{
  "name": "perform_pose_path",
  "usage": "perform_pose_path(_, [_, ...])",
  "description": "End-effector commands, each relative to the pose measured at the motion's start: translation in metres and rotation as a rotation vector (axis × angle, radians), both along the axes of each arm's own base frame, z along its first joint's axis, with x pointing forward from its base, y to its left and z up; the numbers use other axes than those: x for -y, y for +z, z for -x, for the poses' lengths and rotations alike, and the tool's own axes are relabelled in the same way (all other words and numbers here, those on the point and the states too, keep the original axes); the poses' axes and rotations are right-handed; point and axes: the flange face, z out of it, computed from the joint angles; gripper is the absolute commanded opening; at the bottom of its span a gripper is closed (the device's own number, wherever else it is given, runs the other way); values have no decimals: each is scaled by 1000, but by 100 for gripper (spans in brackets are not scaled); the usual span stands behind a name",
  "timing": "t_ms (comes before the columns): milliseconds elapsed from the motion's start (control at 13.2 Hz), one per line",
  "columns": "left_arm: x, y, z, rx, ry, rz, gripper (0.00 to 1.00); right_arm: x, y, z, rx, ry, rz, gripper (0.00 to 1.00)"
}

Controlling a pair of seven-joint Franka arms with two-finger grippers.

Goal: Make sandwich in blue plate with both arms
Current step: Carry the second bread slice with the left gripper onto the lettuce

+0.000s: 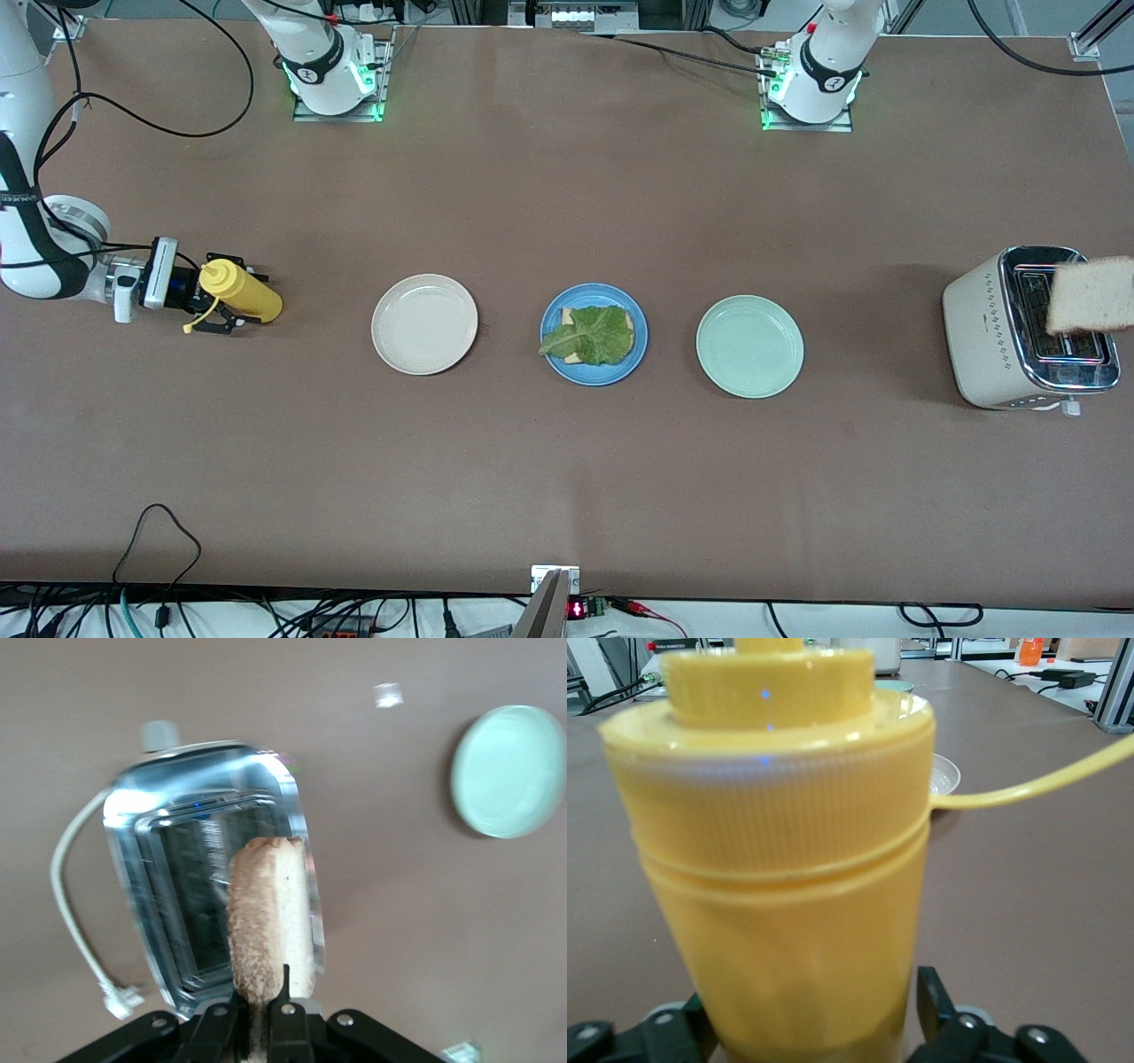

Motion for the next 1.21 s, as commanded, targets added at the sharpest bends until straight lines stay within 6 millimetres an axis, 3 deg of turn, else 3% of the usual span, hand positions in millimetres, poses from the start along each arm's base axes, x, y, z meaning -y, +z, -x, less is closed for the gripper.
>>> perform_pose_path(0, [77, 42, -8, -31, 11, 62, 1, 15, 10, -10, 30, -30, -20, 100])
perform_pose_path(227, [191, 24, -26, -142, 61, 133, 1, 35, 16, -5, 40, -48, 0, 100])
perform_pose_path(378, [259, -22, -39, -198, 55, 204, 1, 55, 28, -4, 49, -48, 9, 100])
perform_pose_path(529, [325, -65, -44, -191, 101, 304, 1, 77, 54, -6, 75, -39, 58, 100])
perform_pose_path(680, [389, -92, -44, -143, 165, 370, 1, 94, 80, -11, 85, -24, 84, 100])
perform_pose_path(832, [440, -116, -42, -107, 216, 416, 1, 110, 121, -17, 10, -57, 149, 100])
perform_pose_path(907, [465, -124, -42, -122, 225, 476, 1, 117, 153, -21, -24, -81, 210, 100])
perform_pose_path(1059, [495, -140, -44, -112, 261, 531, 1, 124, 214, -25, -52, -140, 294, 100])
perform_pose_path(1134, [509, -153, -42, -99, 268, 531, 1, 117, 246, -29, -57, -163, 325, 100])
